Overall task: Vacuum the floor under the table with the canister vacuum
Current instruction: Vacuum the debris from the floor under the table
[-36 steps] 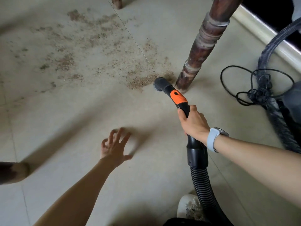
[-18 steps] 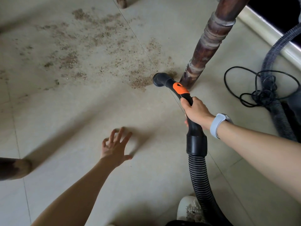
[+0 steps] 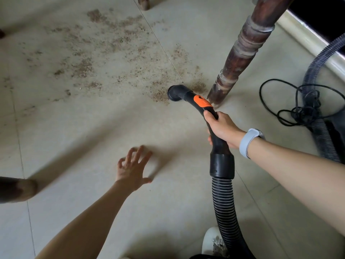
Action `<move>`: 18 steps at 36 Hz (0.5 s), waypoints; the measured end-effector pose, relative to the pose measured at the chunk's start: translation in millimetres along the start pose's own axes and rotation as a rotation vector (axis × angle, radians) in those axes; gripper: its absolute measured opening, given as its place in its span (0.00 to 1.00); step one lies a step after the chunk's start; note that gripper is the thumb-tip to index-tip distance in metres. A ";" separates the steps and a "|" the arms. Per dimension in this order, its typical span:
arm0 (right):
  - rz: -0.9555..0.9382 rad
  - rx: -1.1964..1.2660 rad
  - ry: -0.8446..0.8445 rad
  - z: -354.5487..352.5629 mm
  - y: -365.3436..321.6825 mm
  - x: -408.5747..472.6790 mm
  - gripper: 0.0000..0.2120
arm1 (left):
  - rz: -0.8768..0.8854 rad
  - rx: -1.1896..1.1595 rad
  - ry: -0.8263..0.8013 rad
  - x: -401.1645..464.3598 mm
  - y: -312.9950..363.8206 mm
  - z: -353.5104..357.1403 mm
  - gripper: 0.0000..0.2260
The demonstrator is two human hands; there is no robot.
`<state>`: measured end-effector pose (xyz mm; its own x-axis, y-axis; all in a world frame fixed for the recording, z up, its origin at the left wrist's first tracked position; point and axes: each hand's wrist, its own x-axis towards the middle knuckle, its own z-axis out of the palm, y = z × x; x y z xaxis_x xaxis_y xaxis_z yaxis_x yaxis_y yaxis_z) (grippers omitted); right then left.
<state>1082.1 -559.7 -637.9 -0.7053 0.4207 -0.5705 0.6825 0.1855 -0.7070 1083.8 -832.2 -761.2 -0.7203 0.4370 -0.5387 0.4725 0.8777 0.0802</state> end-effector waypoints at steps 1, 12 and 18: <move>0.001 0.004 0.003 -0.1 -0.2 0.0 0.15 | 0.001 -0.003 0.001 0.1 -0.3 0.3 0.42; 0.023 0.060 -0.007 -4.1 -3.9 -4.0 0.15 | -0.015 -0.018 -0.017 2.0 -0.1 0.1 0.41; 0.032 0.098 -0.044 -6.1 -4.0 -6.3 0.15 | -0.016 -0.030 -0.014 1.2 0.6 -0.4 0.42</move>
<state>1085.0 -557.7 -628.9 -0.6924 0.3852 -0.6101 0.6846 0.0836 -0.7241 1083.0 -831.1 -761.5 -0.7207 0.4199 -0.5516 0.4452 0.8903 0.0961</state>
